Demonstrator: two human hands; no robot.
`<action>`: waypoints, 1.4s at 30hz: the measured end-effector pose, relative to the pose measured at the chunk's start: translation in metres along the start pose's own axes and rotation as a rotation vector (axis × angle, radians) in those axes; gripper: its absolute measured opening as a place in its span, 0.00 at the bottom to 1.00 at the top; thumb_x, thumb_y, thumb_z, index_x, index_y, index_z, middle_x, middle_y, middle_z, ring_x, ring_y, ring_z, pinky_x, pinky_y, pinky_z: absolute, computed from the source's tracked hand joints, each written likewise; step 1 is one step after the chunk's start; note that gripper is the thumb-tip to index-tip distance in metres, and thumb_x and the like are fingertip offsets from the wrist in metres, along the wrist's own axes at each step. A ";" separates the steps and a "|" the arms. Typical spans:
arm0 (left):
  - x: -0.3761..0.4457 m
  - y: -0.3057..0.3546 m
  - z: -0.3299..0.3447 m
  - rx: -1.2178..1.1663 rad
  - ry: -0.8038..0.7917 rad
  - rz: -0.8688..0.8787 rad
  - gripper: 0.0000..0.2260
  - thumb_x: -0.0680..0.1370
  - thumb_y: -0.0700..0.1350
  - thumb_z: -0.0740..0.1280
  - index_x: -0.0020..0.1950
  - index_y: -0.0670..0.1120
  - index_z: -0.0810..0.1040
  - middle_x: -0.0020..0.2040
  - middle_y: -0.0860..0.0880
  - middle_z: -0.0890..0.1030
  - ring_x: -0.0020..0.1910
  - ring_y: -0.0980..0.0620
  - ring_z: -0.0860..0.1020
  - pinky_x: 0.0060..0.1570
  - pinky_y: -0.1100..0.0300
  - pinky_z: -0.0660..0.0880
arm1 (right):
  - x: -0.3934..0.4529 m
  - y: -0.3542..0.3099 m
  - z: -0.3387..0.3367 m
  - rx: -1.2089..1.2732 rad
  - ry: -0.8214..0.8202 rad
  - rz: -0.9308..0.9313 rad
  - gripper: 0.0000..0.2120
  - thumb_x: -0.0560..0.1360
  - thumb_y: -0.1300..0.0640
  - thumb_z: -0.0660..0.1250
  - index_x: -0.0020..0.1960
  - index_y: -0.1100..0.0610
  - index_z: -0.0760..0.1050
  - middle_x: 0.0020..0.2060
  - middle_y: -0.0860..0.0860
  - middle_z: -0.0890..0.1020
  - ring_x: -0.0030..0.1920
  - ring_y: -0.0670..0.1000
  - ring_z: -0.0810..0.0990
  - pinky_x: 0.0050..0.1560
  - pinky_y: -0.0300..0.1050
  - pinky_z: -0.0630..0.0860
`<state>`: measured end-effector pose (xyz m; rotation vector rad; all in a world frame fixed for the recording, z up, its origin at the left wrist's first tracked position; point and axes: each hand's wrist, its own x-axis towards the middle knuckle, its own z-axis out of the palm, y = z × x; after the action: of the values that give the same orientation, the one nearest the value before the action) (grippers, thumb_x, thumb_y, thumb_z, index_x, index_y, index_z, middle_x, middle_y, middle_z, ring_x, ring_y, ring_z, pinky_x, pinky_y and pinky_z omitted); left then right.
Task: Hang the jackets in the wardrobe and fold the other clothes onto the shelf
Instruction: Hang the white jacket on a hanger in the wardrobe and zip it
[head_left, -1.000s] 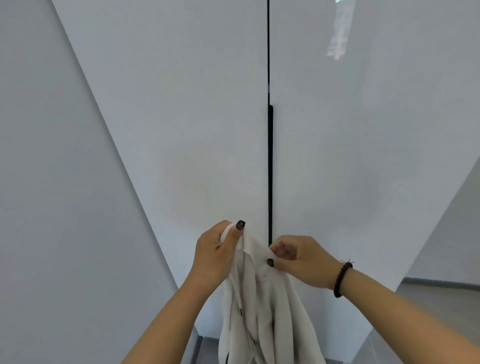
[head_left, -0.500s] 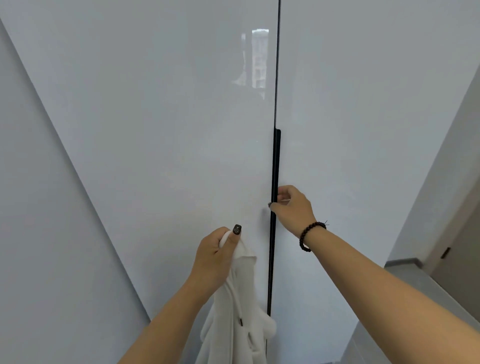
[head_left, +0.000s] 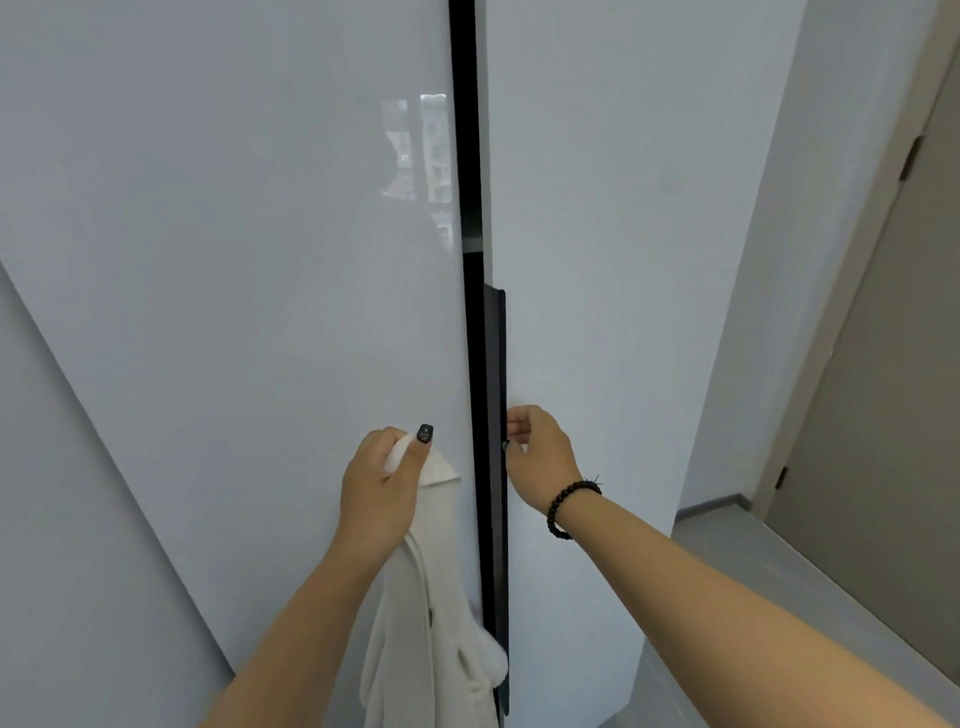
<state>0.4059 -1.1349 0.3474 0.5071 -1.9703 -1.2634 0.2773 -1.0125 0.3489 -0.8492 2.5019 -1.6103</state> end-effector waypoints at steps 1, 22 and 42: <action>0.000 0.004 0.005 -0.024 -0.045 -0.005 0.07 0.79 0.56 0.63 0.47 0.56 0.78 0.47 0.61 0.77 0.45 0.66 0.76 0.43 0.74 0.69 | -0.007 0.003 -0.006 0.004 0.002 -0.009 0.16 0.77 0.69 0.55 0.62 0.59 0.72 0.55 0.51 0.76 0.52 0.45 0.75 0.51 0.27 0.70; -0.122 0.105 0.130 -0.084 -0.405 0.002 0.18 0.76 0.58 0.65 0.44 0.43 0.79 0.49 0.59 0.83 0.54 0.59 0.80 0.54 0.57 0.77 | -0.138 0.065 -0.174 0.128 0.035 -0.051 0.06 0.75 0.58 0.69 0.48 0.49 0.76 0.43 0.45 0.79 0.42 0.40 0.76 0.42 0.26 0.72; -0.175 0.161 0.229 0.044 -0.490 0.160 0.11 0.80 0.48 0.66 0.44 0.41 0.79 0.49 0.48 0.76 0.41 0.63 0.74 0.40 0.76 0.67 | -0.178 0.126 -0.330 0.010 0.360 0.145 0.13 0.73 0.56 0.72 0.52 0.49 0.70 0.49 0.45 0.75 0.45 0.39 0.73 0.37 0.27 0.66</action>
<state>0.3579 -0.8090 0.3705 0.0527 -2.3889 -1.3317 0.2683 -0.6169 0.3483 -0.3901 2.7034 -1.8643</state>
